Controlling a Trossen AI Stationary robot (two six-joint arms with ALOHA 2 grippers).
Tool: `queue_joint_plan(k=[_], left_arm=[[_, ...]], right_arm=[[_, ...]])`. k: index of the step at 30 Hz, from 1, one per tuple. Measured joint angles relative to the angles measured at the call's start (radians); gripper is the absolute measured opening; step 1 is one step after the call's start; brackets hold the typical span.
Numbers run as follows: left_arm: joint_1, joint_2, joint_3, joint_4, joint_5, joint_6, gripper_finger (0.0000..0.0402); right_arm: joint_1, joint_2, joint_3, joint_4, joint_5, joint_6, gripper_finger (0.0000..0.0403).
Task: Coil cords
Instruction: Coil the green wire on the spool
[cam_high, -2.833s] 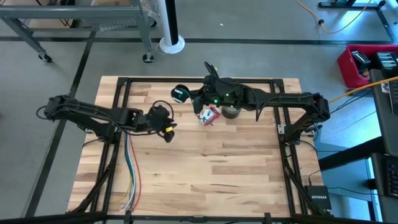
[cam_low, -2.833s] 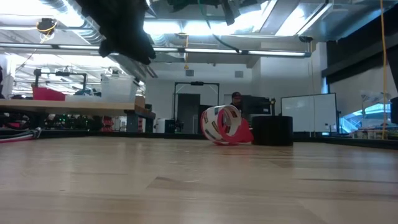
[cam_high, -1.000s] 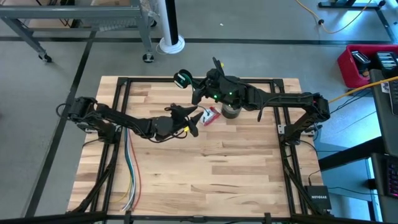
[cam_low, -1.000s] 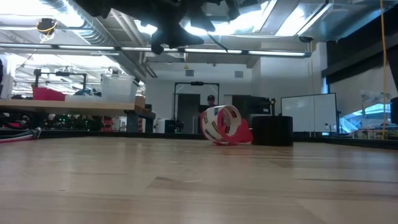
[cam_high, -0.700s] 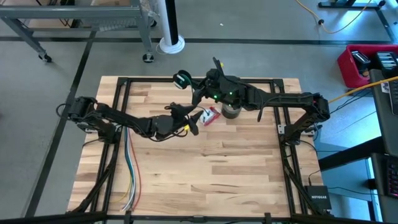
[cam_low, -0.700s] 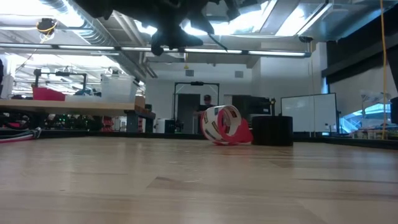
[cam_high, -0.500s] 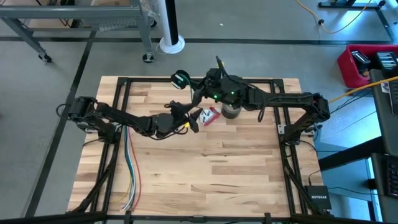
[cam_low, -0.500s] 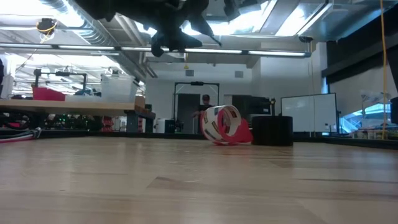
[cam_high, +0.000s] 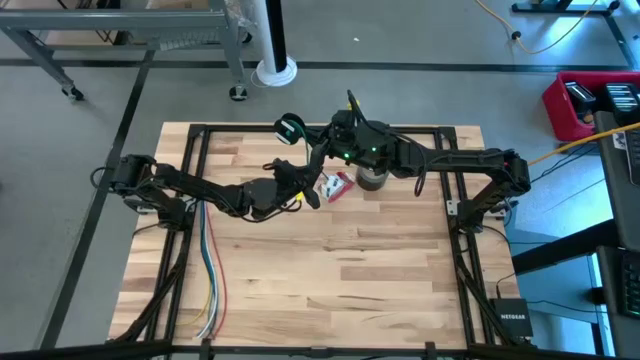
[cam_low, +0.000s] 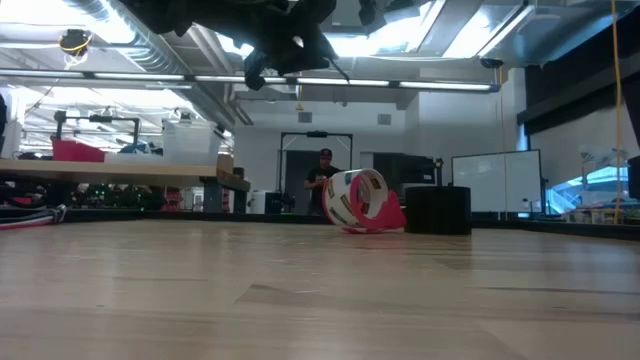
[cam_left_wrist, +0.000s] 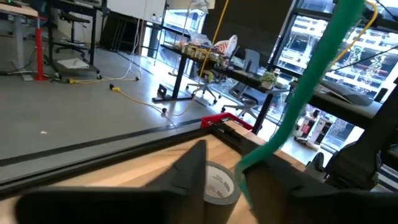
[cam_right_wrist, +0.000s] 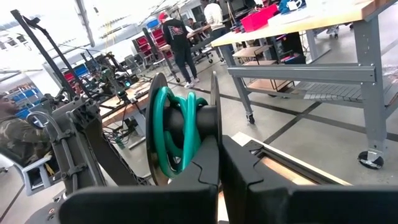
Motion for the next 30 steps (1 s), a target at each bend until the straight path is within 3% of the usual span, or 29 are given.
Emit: queue_joint_plan(k=[3, 5, 9, 13, 21, 30], left_arm=[[-0.002, 0.000, 0.000, -0.005, 0.000, -0.002, 0.0025], [-0.007, 0.000, 0.000, -0.009, 0.000, -0.001, 0.0010], [-0.017, -0.001, 0.000, -0.049, -0.012, 0.016, 0.0010], [-0.030, -0.002, 0.000, -0.123, -0.092, 0.021, 0.0006], [-0.069, -0.036, 0.000, -0.271, -0.247, 0.022, 0.0003], [-0.103, -0.158, 0.000, -0.500, -0.383, 0.019, 0.0002]], right_arm=[[0.000, 0.000, 0.000, 0.000, 0.000, 0.000, 0.0003], [0.000, 0.000, 0.000, 0.000, 0.000, 0.000, 0.0003], [0.000, 0.000, 0.000, -0.002, 0.000, 0.000, 0.0003], [0.011, 0.000, 0.000, -0.032, 0.000, 0.005, 0.0003], [0.055, -0.034, 0.000, -0.197, 0.010, 0.008, 0.0003], [0.114, -0.092, 0.000, -0.429, 0.062, 0.053, 0.0003]])
